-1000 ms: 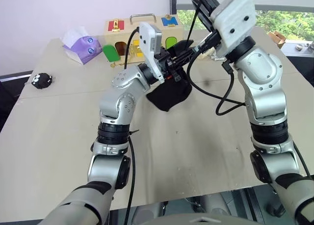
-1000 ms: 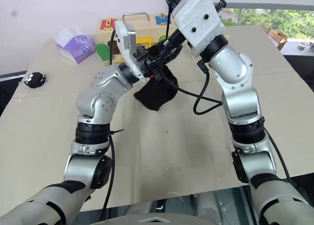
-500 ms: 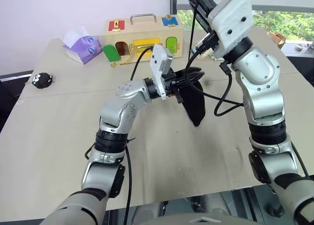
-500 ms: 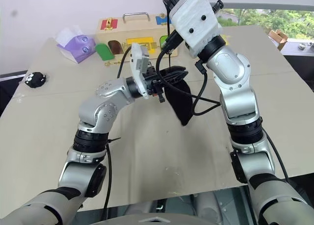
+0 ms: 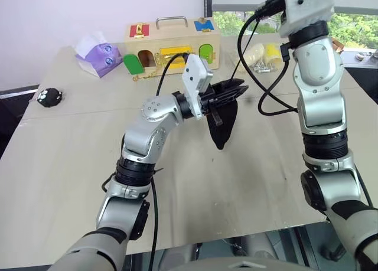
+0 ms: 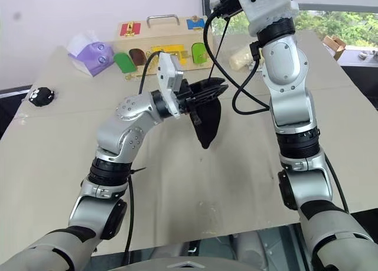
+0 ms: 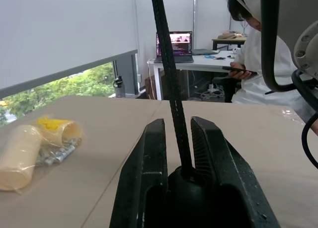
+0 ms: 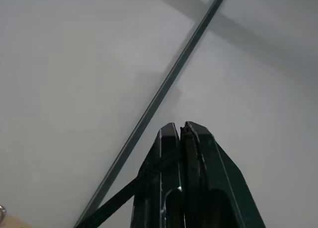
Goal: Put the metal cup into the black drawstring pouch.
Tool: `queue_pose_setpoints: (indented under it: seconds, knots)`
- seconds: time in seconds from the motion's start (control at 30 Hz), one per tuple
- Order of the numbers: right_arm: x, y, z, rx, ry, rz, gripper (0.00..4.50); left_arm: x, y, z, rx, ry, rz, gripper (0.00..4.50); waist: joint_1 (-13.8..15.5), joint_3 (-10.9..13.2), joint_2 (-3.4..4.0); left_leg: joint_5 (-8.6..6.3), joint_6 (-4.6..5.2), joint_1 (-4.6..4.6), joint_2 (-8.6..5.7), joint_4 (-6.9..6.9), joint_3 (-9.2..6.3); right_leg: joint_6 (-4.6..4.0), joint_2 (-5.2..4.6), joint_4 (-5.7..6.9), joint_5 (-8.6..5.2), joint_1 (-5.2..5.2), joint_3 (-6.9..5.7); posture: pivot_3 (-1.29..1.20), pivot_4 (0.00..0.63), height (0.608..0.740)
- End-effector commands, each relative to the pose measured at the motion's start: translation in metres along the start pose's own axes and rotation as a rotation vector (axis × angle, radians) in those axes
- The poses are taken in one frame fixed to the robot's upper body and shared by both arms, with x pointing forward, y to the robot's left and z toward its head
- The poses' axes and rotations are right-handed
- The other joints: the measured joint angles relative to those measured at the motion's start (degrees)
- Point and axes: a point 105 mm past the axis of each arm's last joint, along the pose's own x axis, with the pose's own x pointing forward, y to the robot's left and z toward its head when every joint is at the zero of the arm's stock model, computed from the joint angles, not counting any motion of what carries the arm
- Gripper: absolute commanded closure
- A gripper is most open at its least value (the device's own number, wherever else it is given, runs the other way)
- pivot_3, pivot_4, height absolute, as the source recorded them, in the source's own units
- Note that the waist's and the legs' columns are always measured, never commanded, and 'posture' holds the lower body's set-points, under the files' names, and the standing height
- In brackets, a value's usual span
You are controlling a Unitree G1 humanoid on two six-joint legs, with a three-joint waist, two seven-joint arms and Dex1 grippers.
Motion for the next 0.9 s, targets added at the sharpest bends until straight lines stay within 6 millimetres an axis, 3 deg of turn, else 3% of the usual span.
queue_pose_setpoints:
  seconds: [0.03, 0.1, 0.13, 0.23, 0.43, 0.63, 0.73, 0.83, 0.9]
  knots:
    - [-0.004, 0.001, 0.028, 0.146, -0.088, 0.073, 4.5, -0.011, -0.002, -0.03, -0.106, 0.072, 0.014, 3.23, 0.0, 0.0, 0.04, 0.0, 0.0, 0.0, 0.01, -0.01, 0.0, 0.0, 0.0, 0.01, 0.0, 0.0, 0.0, 0.0, 0.15, 0.74]
    - [-0.016, 0.03, 0.022, 0.243, -0.045, 0.211, 4.5, -0.011, -0.001, -0.024, -0.11, 0.042, 0.027, 2.45, 0.0, -0.1, 0.07, 0.0, 0.01, 0.06, 0.01, -0.03, -0.01, 0.0, 0.01, 0.02, 0.0, 0.02, 0.02, 0.0, 0.15, 0.74]
    - [-0.022, 0.039, 0.02, 0.271, -0.024, 0.263, 4.5, -0.011, 0.0, -0.023, -0.114, 0.036, 0.033, 1.85, 0.0, -0.1, 0.06, 0.0, 0.01, 0.02, 0.01, -0.05, -0.04, 0.0, 0.05, 0.01, 0.0, 0.0, 0.0, 0.0, 0.15, 0.74]
    - [-0.037, 0.057, 0.017, 0.314, 0.007, 0.374, 4.5, -0.016, -0.004, -0.019, -0.12, 0.029, 0.024, 0.49, 0.2, -0.1, 0.06, -0.01, 0.02, -0.02, -0.01, 0.03, -0.07, 0.0, 0.09, 0.01, 0.0, 0.02, -0.05, 0.0, 0.15, 0.74]
    - [-0.057, 0.07, 0.003, 0.387, 0.104, 0.466, 4.5, -0.033, -0.01, -0.01, -0.152, 0.016, 0.035, 0.49, 0.3, -0.1, 0.05, -0.01, 0.02, 0.01, -0.01, 0.06, -0.07, 0.01, 0.0, 0.01, 0.01, 0.04, -0.03, 0.0, 0.15, 0.74]
    - [-0.107, 0.065, -0.057, 0.327, 0.346, 0.525, 4.5, -0.07, -0.009, -0.004, -0.178, 0.041, 0.135, 0.49, 0.3, -0.1, 0.05, -0.01, 0.02, 0.02, 0.0, 0.02, -0.11, 0.01, -0.02, -0.01, 0.01, 0.04, -0.04, 0.0, 0.15, 0.74]
    - [-0.128, 0.045, -0.093, 0.295, 0.492, 0.455, 3.58, -0.099, -0.015, -0.01, -0.247, 0.065, 0.185, 0.39, 0.3, -0.1, 0.05, -0.01, 0.02, 0.02, -0.01, 0.06, -0.1, 0.01, -0.09, -0.03, 0.01, 0.07, -0.04, 0.0, 0.15, 0.74]
    - [-0.151, 0.033, -0.118, 0.275, 0.593, 0.438, 2.1, -0.14, -0.028, -0.05, -0.257, 0.263, 0.248, 0.39, 0.1, -0.1, 0.1, -0.01, 0.01, 0.18, 0.02, -0.1, 0.03, -0.01, -0.08, -0.03, 0.01, 0.08, 0.11, 0.0, 0.15, 0.74]
    - [-0.179, 0.03, -0.132, 0.318, 0.676, 0.475, 1.25, -0.179, -0.033, -0.076, -0.288, 0.373, 0.341, 0.39, 0.2, -0.1, 0.07, -0.01, 0.02, 0.2, 0.03, -0.18, 0.02, -0.02, -0.03, -0.06, 0.0, 0.08, 0.12, 0.0, 0.15, 0.74]
